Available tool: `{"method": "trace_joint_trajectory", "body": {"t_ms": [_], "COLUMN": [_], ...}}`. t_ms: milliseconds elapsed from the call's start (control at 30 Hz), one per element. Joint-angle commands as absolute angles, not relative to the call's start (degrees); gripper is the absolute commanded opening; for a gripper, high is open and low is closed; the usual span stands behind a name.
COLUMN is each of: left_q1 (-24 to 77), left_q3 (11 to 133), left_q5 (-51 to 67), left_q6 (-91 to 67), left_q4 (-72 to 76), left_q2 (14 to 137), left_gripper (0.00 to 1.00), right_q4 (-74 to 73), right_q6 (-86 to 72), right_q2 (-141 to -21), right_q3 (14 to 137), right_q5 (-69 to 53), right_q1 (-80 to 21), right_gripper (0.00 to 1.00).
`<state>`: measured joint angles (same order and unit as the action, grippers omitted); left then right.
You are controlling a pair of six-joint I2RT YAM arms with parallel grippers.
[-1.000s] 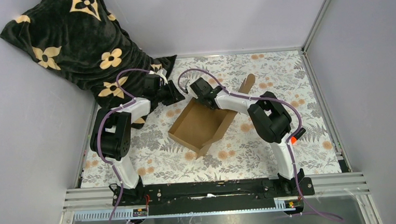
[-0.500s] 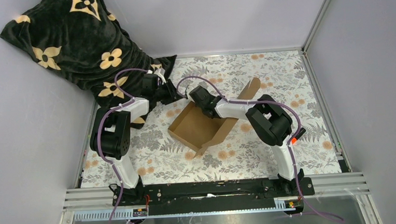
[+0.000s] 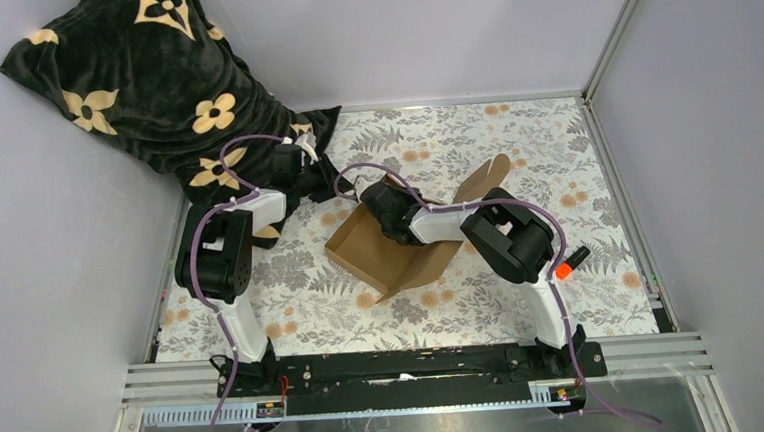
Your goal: Fold the paper box
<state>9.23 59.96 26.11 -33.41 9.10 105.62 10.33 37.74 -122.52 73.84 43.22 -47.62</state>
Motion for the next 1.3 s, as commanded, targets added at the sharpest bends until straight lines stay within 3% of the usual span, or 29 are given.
{"method": "trace_joint_trajectory", "body": {"t_ms": [0, 833, 1100, 1267], "left_q1": [8.55, 7.91, 7.89, 7.91], "left_q3": [59.24, 58.70, 58.39, 58.02], "left_q5": [27.64, 28.03, 28.12, 28.29], "left_q6": [-33.87, -34.02, -34.28, -34.74], "left_q4": [13.18, 13.71, 13.34, 13.54], "left_q2": [106.50, 106.70, 105.42, 104.72], "left_gripper": [0.46, 0.46, 0.46, 0.46], "right_q4": [11.64, 8.34, -5.16, -12.16], "right_q6": [39.53, 33.41, 26.60, 24.00], "right_q2": [-127.87, -128.35, -121.91, -118.37], "right_q3": [71.83, 70.06, 73.94, 76.36], "right_q5": [45.34, 40.34, 28.57, 19.01], "right_q1": [-48.06, -48.16, -46.93, -46.10], "right_gripper": [0.00, 0.00, 0.14, 0.29]}}
